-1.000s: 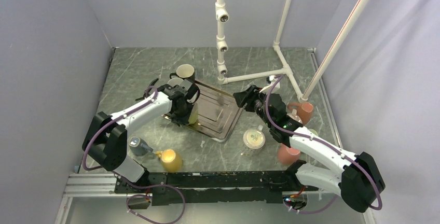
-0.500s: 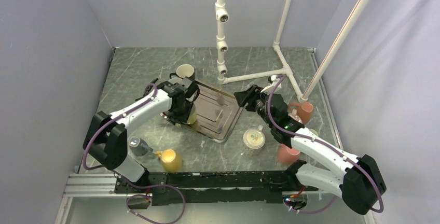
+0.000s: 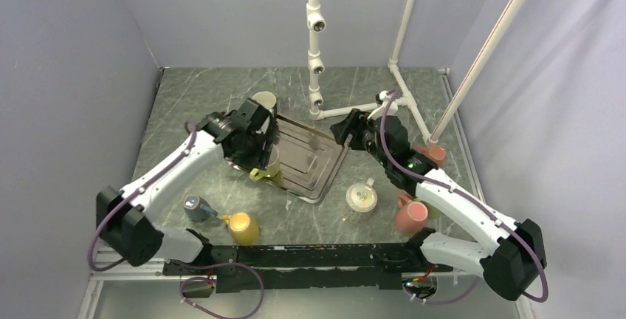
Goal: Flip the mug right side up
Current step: Place the cup on the tray, then move the cup to the center of the board.
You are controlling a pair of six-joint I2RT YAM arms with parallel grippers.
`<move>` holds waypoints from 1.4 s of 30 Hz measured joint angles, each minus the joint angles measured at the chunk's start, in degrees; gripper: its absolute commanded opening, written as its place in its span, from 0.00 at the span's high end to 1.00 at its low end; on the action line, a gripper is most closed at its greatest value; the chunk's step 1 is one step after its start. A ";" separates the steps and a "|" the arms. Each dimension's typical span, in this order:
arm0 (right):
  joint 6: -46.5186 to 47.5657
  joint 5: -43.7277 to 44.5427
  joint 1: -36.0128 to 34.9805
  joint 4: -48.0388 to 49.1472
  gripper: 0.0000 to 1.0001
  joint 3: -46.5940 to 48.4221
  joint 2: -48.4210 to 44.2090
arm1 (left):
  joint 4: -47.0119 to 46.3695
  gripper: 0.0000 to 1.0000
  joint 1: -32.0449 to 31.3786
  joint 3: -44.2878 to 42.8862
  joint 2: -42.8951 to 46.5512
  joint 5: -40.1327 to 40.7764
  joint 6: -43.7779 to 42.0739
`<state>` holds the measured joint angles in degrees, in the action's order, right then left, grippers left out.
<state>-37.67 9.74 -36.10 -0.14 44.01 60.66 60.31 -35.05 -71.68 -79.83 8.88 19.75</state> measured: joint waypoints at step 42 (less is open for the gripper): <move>37.88 -8.15 -44.61 -7.32 0.26 32.35 45.33 | 0.13 0.06 0.20 -4.26 23.23 28.85 9.97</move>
<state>0.21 1.58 -80.71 -7.46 76.36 106.00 60.45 -34.85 -75.94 -56.60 37.74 29.71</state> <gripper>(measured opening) 0.789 0.937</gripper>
